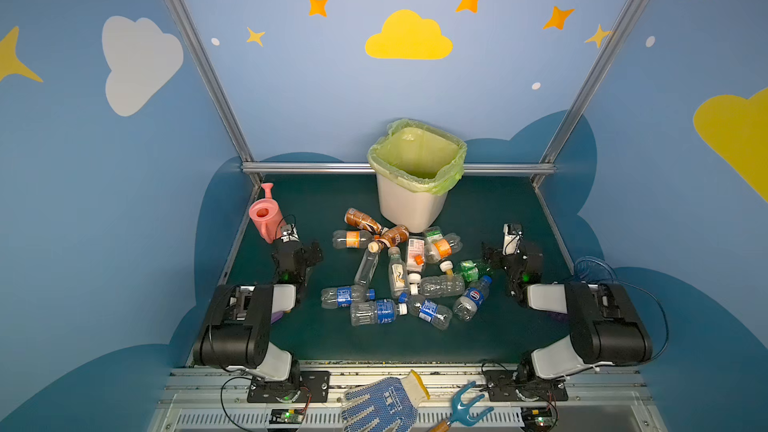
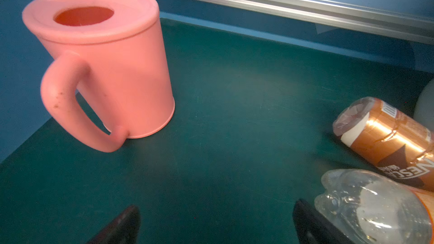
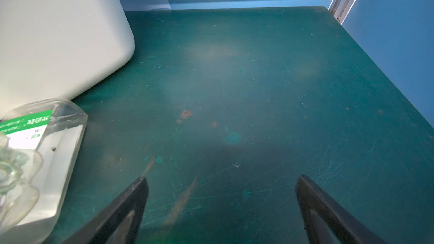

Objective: Throw the plastic bottles in the bin

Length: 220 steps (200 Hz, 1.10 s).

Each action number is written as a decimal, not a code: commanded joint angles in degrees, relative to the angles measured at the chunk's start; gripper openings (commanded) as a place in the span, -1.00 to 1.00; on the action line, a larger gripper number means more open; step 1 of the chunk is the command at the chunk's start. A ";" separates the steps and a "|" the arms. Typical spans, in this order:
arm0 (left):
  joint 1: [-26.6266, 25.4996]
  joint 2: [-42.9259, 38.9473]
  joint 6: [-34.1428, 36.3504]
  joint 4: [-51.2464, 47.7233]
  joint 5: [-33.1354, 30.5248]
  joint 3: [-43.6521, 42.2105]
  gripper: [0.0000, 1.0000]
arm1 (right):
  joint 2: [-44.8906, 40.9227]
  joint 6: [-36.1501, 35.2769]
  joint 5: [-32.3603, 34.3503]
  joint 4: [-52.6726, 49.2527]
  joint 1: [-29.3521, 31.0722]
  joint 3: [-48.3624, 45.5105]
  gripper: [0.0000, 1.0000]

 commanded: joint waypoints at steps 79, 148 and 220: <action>-0.08 0.20 0.20 -0.62 -0.44 0.82 1.00 | -0.65 0.06 -0.74 -0.71 -0.31 0.97 0.96; -0.03 0.24 0.24 -0.69 -0.45 0.82 1.00 | -0.74 0.07 -0.66 -0.69 -0.27 0.96 0.96; 0.23 -7.12 -3.21 -23.42 -4.43 10.53 1.00 | -10.23 6.29 4.37 -25.86 -1.21 10.01 0.96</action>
